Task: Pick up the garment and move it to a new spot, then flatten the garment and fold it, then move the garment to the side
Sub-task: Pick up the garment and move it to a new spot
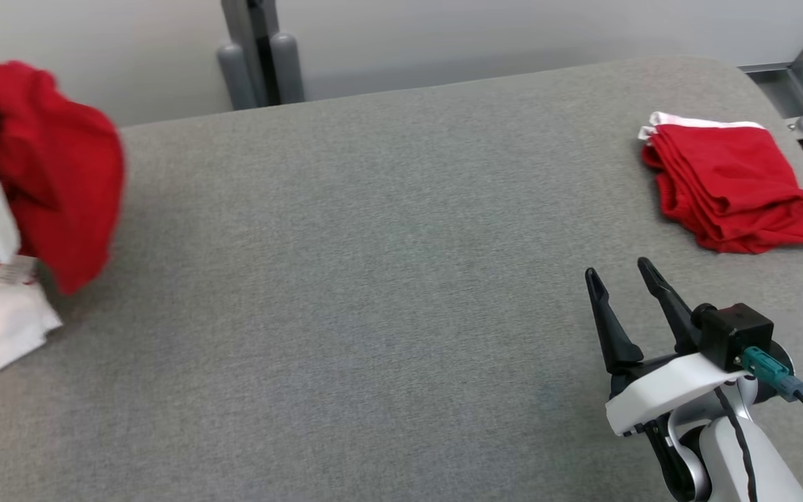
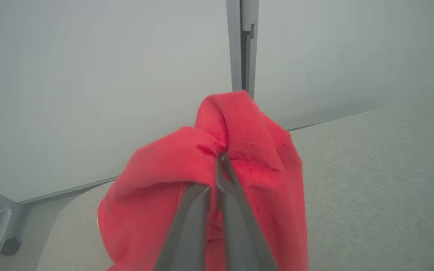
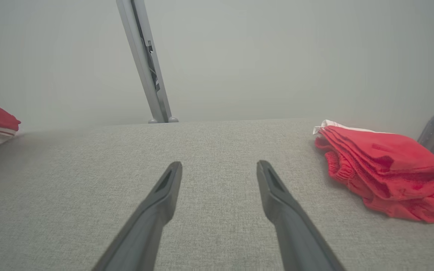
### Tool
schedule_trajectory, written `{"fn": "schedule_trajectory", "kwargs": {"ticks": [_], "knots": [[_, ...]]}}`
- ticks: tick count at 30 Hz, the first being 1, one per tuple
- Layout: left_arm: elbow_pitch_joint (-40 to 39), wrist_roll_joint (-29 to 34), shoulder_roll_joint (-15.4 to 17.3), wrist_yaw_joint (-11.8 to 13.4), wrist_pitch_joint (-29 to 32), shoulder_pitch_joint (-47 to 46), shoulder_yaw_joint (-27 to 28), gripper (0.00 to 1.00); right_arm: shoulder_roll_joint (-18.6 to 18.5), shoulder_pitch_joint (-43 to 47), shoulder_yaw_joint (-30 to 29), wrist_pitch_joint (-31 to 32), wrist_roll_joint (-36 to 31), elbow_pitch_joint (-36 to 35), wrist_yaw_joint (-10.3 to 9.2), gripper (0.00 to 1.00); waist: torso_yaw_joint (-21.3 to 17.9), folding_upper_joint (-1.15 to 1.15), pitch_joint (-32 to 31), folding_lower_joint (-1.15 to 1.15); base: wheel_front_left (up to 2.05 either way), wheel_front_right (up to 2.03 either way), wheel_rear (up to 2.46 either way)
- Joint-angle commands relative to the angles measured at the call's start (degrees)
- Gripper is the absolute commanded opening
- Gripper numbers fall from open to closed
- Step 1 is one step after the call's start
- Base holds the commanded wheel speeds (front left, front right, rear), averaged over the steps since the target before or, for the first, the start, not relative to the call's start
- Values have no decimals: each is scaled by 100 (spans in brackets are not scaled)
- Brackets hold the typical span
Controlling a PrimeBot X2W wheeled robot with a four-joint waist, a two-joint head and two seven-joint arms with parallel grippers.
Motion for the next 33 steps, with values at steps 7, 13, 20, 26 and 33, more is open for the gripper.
{"fn": "schedule_trajectory", "kwargs": {"ticks": [7, 13, 20, 26, 33], "knots": [[-1065, 101, -388, -100, 494, 262, -630, 0, -30, 108, -12, -55, 64, 0, -1, 100, -405, 0, -112, 0, 0, 0, 0], [-1468, 96, -1020, -61, 596, 420, -1133, 0, -29, 58, 37, -87, 133, -10, -1, 100, -697, 0, -3, 0, 0, 0, 0], [-1059, 130, -1825, -159, 444, 28, -1527, 0, -30, -131, 215, -149, 278, 7, -1, 100, -1087, 0, 281, 0, 0, 0, 0], [-255, 48, -2390, -145, 133, -386, -1512, 0, -29, -288, 420, -240, 423, 95, -1, 100, -1348, 0, 472, 0, 0, 0, 0], [1531, 163, -2971, -129, -549, -1119, -1447, 0, -29, -581, 817, -394, 704, 282, -1, 100, -1711, 0, 729, 0, 0, 0, 0]]}}
